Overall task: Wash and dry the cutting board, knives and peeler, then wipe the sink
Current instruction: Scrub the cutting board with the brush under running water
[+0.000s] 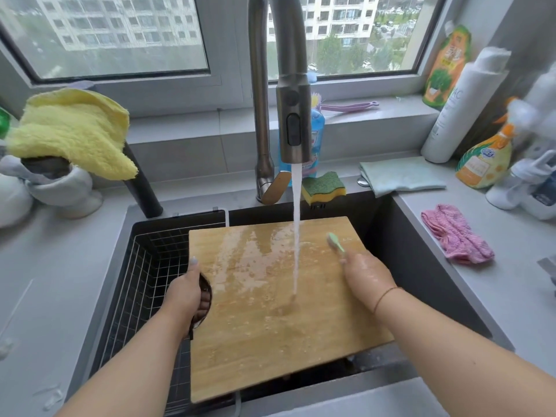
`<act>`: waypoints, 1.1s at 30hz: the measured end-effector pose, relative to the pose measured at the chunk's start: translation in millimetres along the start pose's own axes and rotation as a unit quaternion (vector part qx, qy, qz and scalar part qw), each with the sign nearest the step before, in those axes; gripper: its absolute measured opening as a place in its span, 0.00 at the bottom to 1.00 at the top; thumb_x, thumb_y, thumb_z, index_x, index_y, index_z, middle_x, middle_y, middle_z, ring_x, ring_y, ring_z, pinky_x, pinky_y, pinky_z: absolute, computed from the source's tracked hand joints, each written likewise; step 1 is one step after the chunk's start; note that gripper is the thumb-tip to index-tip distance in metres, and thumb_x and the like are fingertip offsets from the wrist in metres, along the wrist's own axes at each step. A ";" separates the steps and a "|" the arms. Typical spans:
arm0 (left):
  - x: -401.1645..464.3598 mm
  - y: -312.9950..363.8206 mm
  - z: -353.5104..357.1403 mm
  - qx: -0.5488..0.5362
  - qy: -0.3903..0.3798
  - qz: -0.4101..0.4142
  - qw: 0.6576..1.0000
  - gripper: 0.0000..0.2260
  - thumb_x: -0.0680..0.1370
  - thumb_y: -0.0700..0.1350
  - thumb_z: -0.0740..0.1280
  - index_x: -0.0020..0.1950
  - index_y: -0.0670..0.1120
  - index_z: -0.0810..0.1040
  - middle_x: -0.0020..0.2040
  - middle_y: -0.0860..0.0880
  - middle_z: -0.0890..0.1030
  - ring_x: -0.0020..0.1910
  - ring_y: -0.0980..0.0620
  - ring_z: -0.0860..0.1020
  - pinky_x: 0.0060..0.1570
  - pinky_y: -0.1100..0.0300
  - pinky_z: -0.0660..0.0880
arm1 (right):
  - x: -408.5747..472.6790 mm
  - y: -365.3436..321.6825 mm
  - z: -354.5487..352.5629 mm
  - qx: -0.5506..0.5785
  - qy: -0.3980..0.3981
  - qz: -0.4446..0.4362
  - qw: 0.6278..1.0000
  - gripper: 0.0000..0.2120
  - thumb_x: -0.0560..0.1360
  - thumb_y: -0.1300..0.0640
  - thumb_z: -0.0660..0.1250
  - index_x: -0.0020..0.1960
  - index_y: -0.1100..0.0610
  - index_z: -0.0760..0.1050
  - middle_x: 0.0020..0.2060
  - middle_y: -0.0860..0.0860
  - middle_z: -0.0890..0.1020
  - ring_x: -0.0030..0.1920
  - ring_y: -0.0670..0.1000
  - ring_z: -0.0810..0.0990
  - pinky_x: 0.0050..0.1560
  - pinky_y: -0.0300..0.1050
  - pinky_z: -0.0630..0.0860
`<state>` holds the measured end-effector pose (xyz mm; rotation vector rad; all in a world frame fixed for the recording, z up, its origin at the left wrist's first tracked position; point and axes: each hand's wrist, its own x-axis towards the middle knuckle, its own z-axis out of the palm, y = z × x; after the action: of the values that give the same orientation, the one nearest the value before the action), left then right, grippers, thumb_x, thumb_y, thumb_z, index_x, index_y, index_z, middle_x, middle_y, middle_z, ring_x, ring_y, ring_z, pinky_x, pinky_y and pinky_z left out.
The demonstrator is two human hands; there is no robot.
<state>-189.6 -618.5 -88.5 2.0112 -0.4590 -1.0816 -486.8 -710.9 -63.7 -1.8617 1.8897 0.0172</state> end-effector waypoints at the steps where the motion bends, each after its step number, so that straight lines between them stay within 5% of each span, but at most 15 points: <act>1: 1.6 -0.9 0.3 0.001 0.002 0.001 1.000 0.26 0.80 0.65 0.50 0.58 0.43 0.71 0.37 0.42 0.77 0.34 0.46 0.75 0.34 0.57 0.73 | 6.1 13.4 -0.9 -0.012 0.005 0.011 1.000 0.17 0.82 0.48 0.52 0.62 0.55 0.73 0.46 0.52 0.75 0.44 0.53 0.76 0.45 0.48 0.75; 7: 3.4 -4.4 -1.6 0.001 0.002 -0.008 1.000 0.34 0.78 0.68 0.51 0.61 0.39 0.74 0.38 0.42 0.76 0.35 0.46 0.73 0.33 0.59 0.71 | 17.6 51.2 -6.0 0.044 0.029 0.047 0.998 0.15 0.76 0.42 0.63 0.52 0.53 0.70 0.44 0.52 0.75 0.41 0.52 0.77 0.41 0.49 0.77; 14: -0.8 0.7 -1.7 0.014 0.004 -0.014 1.000 0.34 0.79 0.67 0.51 0.70 0.40 0.69 0.42 0.43 0.79 0.42 0.44 0.79 0.36 0.57 0.73 | 28.3 54.1 -3.8 0.114 -0.057 0.111 0.986 0.17 0.80 0.46 0.59 0.59 0.59 0.66 0.42 0.52 0.74 0.44 0.52 0.75 0.43 0.47 0.71; 20: -8.3 4.7 0.6 0.013 0.018 0.005 1.000 0.29 0.81 0.64 0.52 0.68 0.42 0.71 0.40 0.42 0.79 0.38 0.44 0.77 0.34 0.58 0.73 | 30.3 58.4 -4.0 0.201 -0.058 0.123 0.970 0.17 0.80 0.47 0.59 0.60 0.59 0.67 0.41 0.52 0.73 0.43 0.52 0.74 0.44 0.47 0.70; 26: -9.8 16.6 1.5 -0.007 0.038 -0.001 0.999 0.19 0.83 0.58 0.53 0.56 0.44 0.74 0.33 0.42 0.74 0.27 0.47 0.69 0.26 0.61 0.66 | 29.6 60.1 -23.7 0.241 -0.049 0.099 0.964 0.16 0.80 0.48 0.60 0.60 0.59 0.67 0.40 0.52 0.72 0.39 0.50 0.72 0.45 0.48 0.70; 33: -1.8 55.8 -5.2 0.026 0.086 -0.053 0.995 0.24 0.83 0.58 0.54 0.41 0.39 0.70 0.23 0.44 0.70 0.20 0.49 0.64 0.19 0.67 0.61 | 32.0 52.8 -57.4 0.234 -0.051 0.079 0.968 0.14 0.79 0.47 0.61 0.50 0.59 0.71 0.38 0.54 0.75 0.37 0.52 0.73 0.39 0.46 0.70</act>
<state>-183.6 -649.7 -42.2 2.1737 -0.2955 -0.9560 -553.9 -756.4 -41.0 -1.3671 1.7760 -0.2545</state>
